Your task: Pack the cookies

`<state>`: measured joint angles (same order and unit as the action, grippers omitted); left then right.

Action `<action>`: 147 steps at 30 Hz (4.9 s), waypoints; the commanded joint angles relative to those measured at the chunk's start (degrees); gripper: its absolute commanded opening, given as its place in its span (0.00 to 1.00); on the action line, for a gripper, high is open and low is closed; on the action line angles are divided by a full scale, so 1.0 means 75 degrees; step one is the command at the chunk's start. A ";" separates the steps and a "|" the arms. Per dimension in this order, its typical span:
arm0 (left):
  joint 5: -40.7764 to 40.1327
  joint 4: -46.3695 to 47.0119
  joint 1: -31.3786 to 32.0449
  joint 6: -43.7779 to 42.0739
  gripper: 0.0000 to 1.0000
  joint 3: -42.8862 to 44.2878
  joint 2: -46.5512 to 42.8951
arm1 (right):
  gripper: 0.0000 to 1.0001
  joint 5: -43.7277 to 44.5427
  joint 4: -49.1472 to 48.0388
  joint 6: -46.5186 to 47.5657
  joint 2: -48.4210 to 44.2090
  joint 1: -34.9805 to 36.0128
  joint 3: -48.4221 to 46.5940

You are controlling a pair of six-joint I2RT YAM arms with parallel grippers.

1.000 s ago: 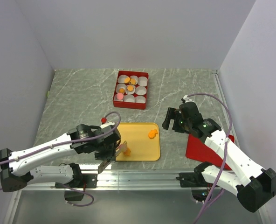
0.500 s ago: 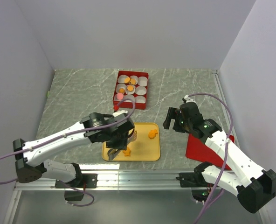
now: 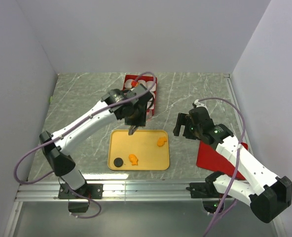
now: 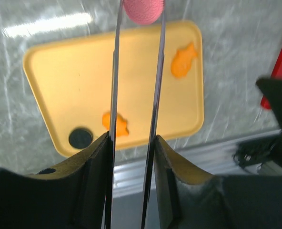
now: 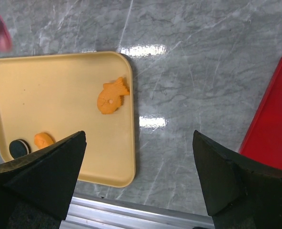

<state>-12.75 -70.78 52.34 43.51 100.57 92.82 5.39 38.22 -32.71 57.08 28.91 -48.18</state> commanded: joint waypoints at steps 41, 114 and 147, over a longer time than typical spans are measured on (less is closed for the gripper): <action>-0.0514 0.0660 -0.2185 -0.1547 0.47 0.2024 0.2882 | 1.00 -0.0133 0.0049 0.1010 0.1987 -0.0456 -0.2177; 0.0833 -0.0371 0.2233 0.2813 0.53 -0.4410 -0.2860 | 0.99 -0.0343 0.0225 -0.0092 -0.0685 -0.0256 0.0471; 0.0236 -0.0886 0.1964 0.1818 0.47 -0.2536 -0.1103 | 0.99 -0.0062 0.0178 -0.0010 -0.0369 -0.0256 0.0448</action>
<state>-8.91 -75.96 68.14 59.75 77.45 83.64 3.42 40.71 -33.17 53.95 26.65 -44.66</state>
